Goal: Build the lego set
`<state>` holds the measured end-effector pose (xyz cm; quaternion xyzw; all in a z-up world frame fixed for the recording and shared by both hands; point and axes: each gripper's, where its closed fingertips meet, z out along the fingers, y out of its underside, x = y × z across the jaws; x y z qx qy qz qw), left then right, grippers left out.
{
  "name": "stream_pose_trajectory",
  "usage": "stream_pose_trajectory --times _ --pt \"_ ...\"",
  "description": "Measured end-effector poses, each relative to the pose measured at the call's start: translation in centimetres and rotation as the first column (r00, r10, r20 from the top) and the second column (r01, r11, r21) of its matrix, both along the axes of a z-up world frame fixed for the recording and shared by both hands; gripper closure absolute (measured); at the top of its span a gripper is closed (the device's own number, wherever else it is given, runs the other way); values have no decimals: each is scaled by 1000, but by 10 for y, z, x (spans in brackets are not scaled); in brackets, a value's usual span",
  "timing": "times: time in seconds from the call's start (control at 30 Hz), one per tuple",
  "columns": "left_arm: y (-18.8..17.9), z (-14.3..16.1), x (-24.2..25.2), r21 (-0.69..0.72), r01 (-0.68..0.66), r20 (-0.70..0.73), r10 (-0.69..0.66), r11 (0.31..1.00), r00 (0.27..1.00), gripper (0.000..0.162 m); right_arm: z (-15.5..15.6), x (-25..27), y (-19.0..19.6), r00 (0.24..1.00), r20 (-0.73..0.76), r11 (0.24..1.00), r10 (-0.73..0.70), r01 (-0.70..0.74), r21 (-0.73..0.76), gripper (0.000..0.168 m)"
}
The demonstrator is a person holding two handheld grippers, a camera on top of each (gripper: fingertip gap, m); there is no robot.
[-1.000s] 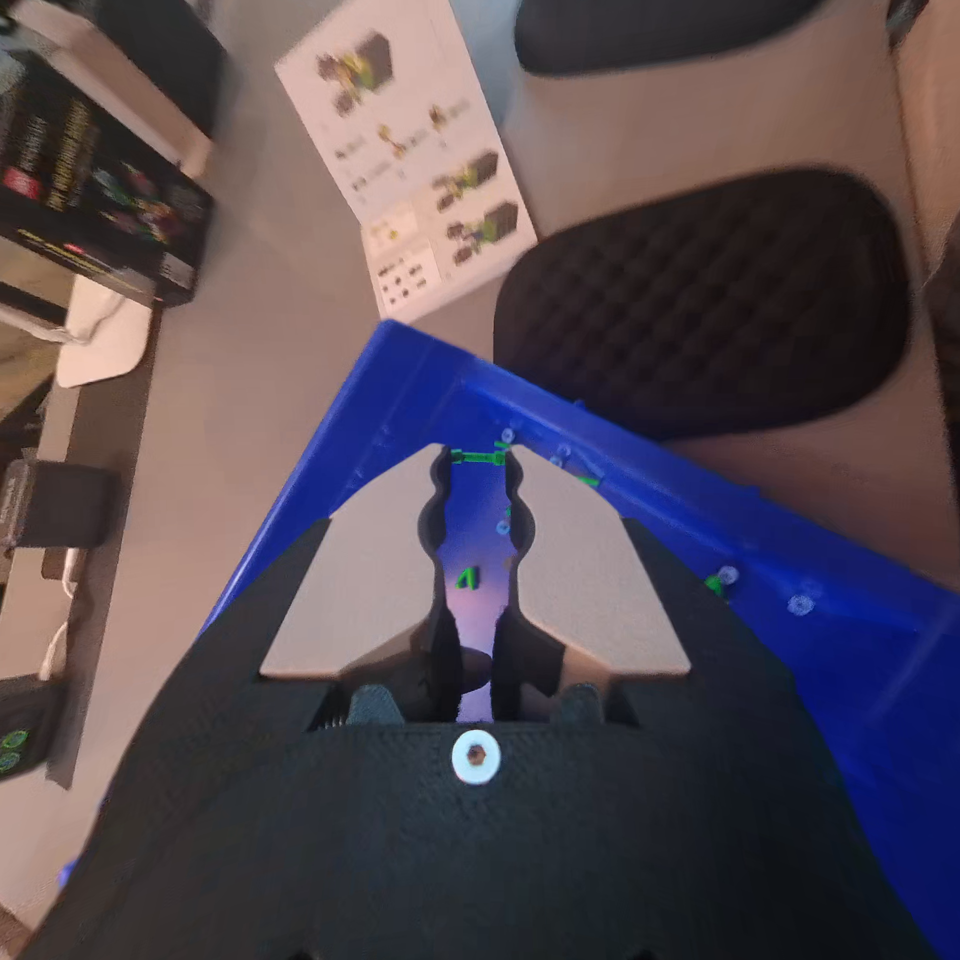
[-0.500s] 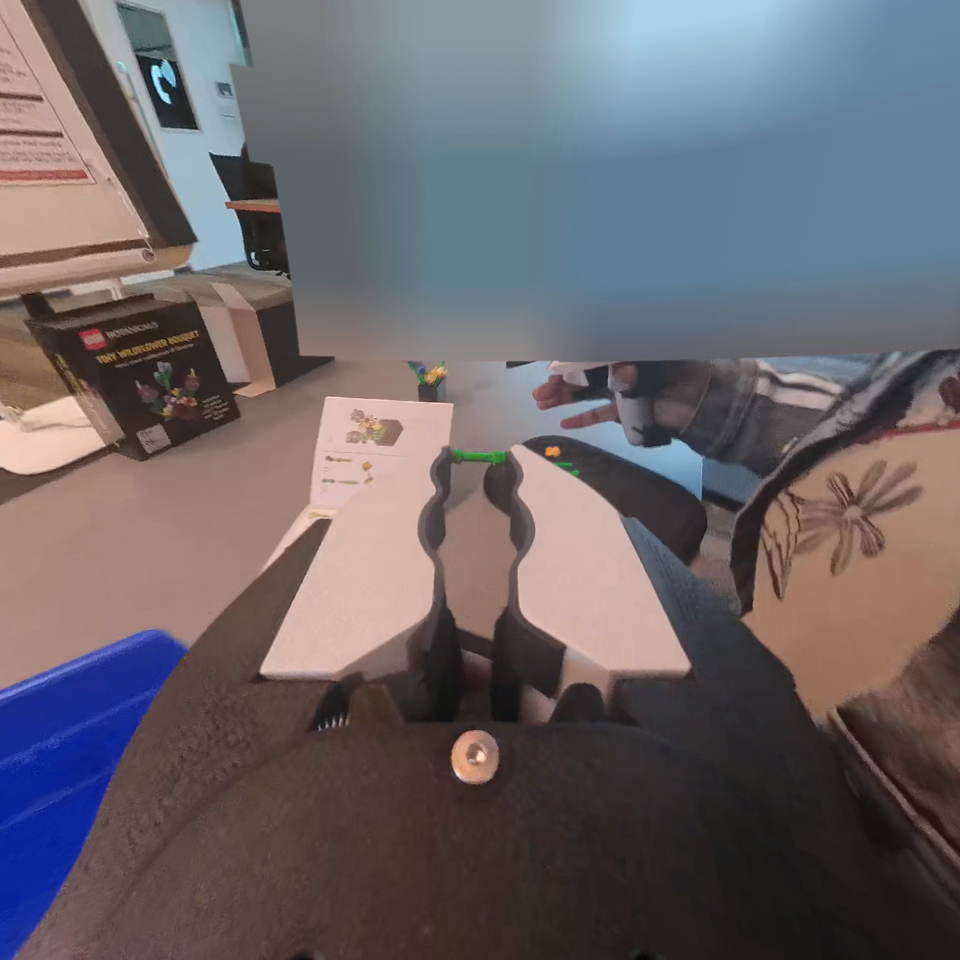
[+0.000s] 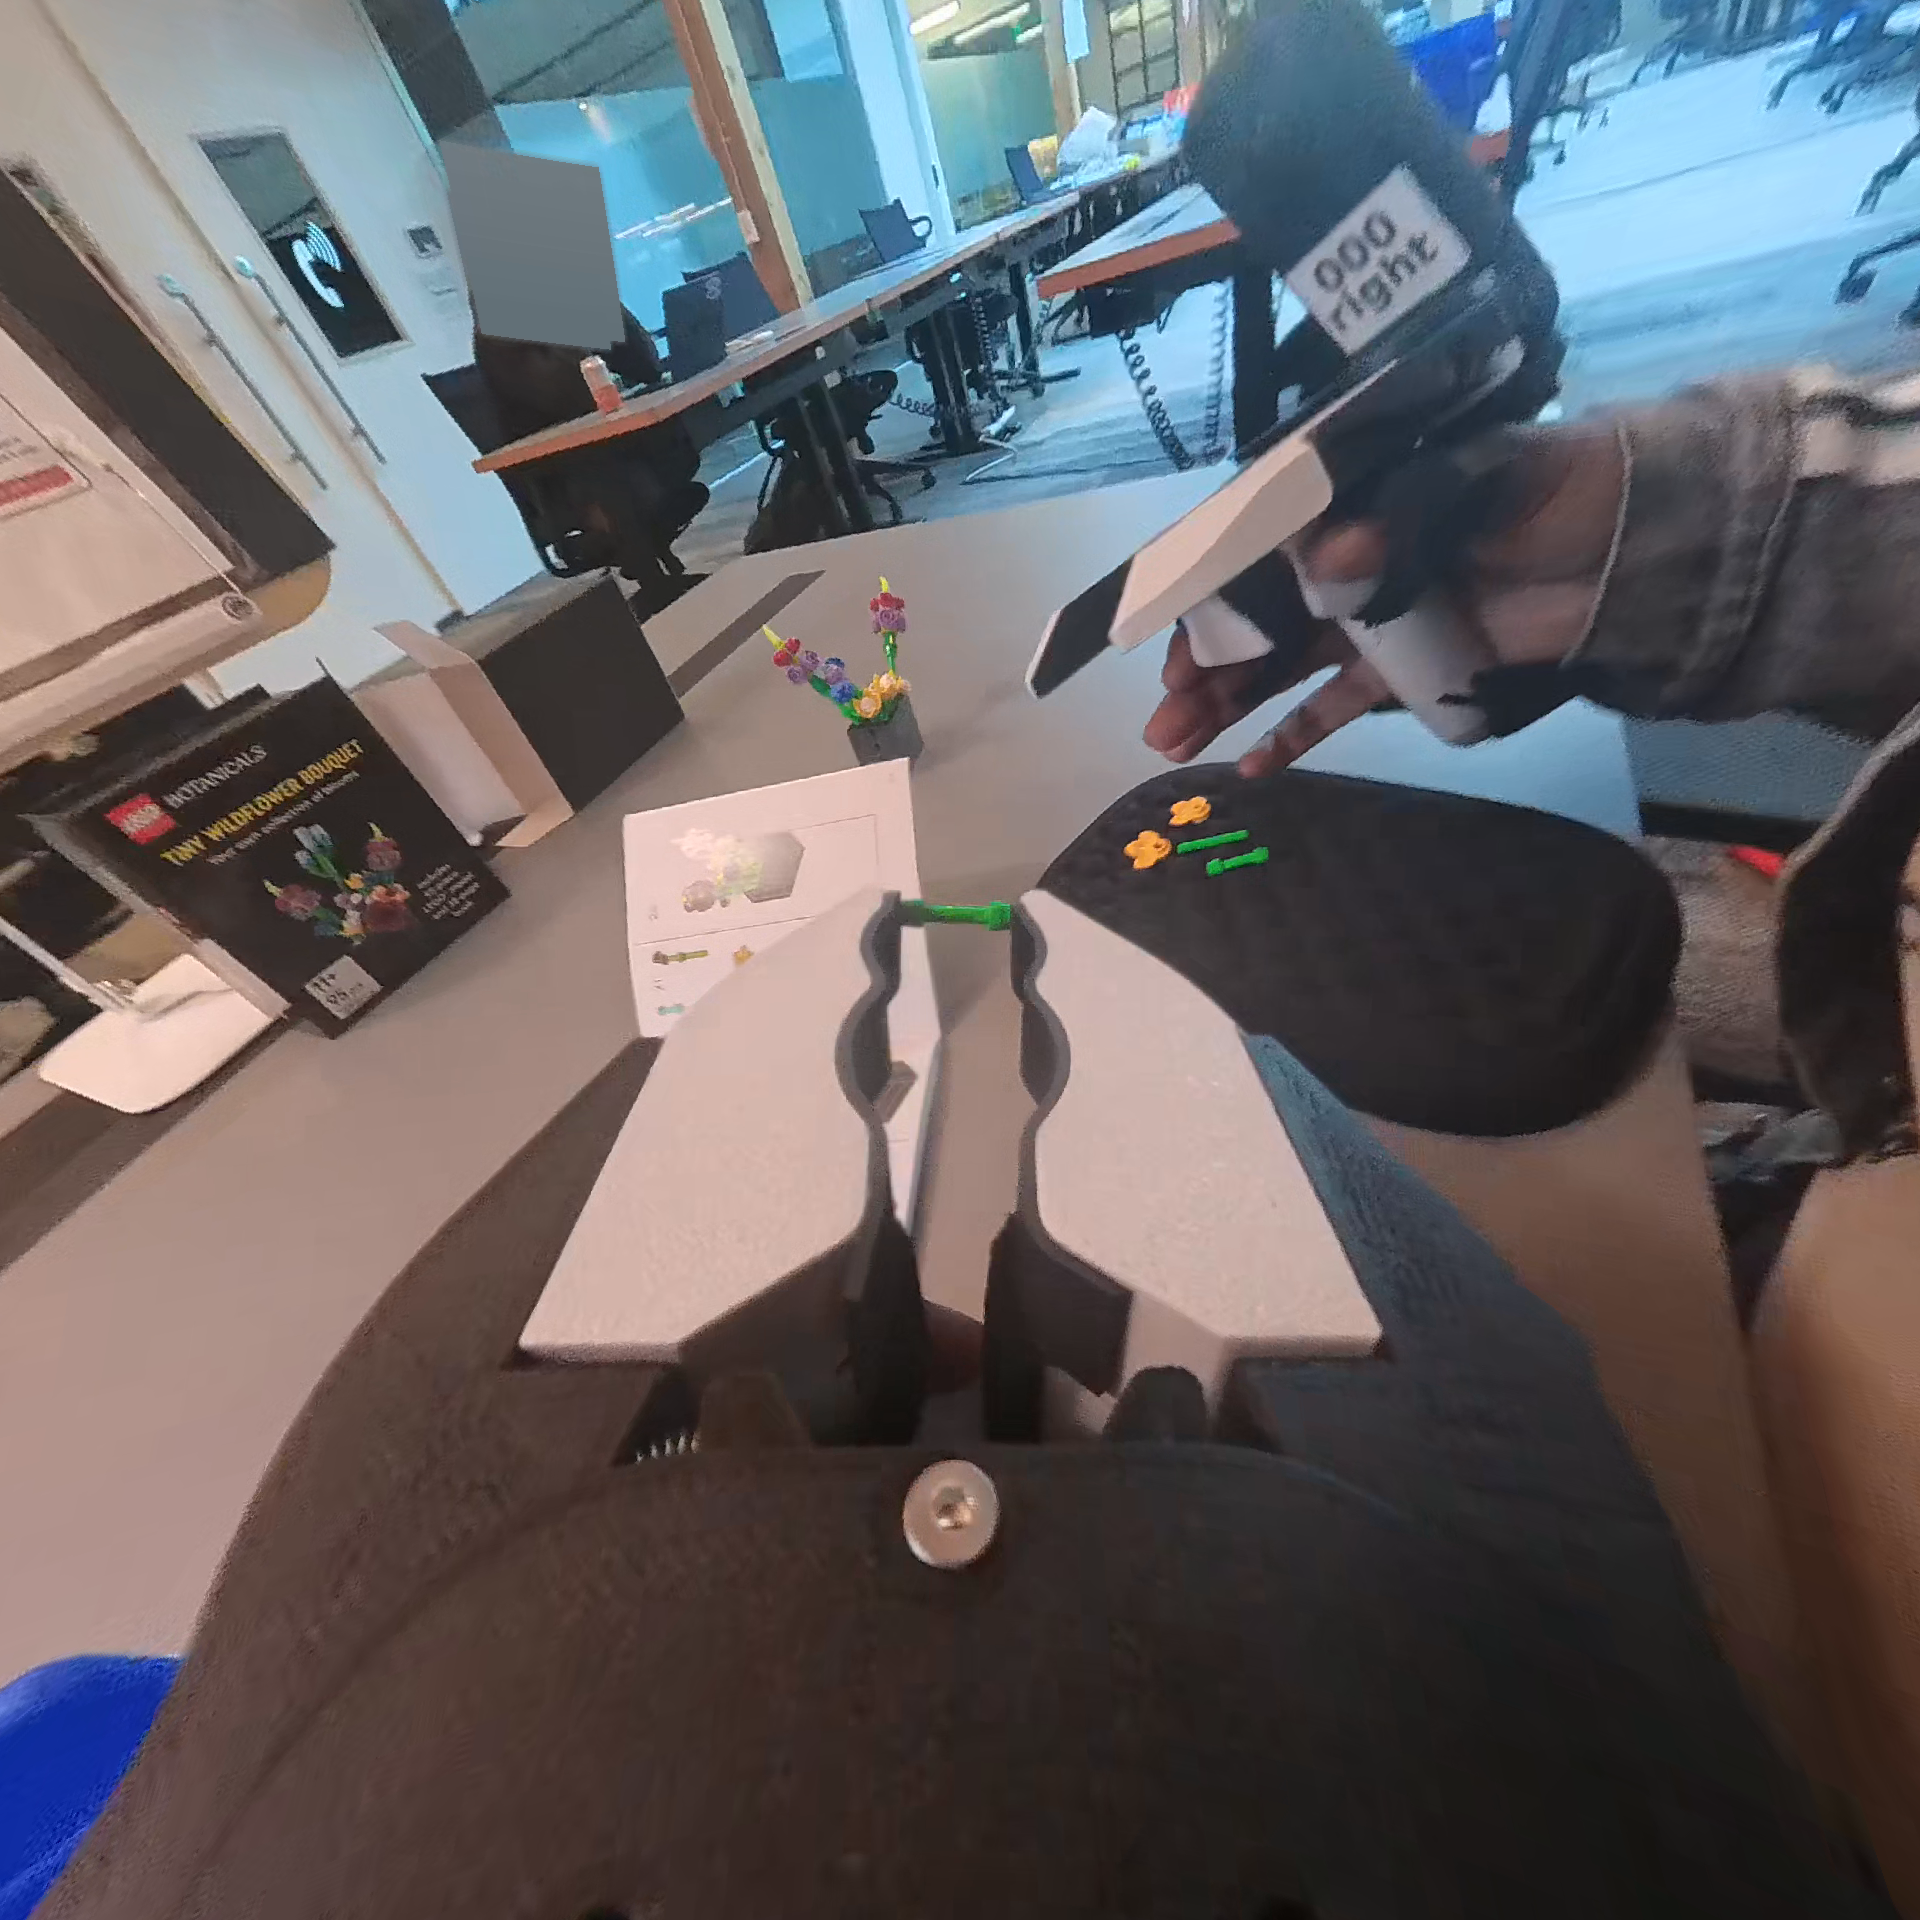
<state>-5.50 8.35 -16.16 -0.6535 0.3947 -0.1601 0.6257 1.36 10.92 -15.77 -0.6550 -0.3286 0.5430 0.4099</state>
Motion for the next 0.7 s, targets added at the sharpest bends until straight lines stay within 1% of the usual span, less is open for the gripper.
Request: stream_pose_trajectory --times 0.13,0.2,0.4,0.53,0.7 --pt "5 -9 2 66 -9 -103 16 998 995 143 -7 -2 1 998 55 1000 13 -12 -20 142" --pt "6 -12 6 90 2 -125 10 996 992 143 -11 -7 1 997 75 999 27 -24 -34 144" --pt "8 -20 13 92 27 -93 -19 995 995 143 -20 -27 -6 988 124 995 90 -84 -53 144" --pt "8 -23 14 104 35 -108 -24 994 994 143 -23 -38 -9 981 154 992 118 -107 -74 145" --pt "7 -22 15 125 45 -105 -32 991 994 143 -21 -44 -11 965 234 993 116 -118 -9 146"
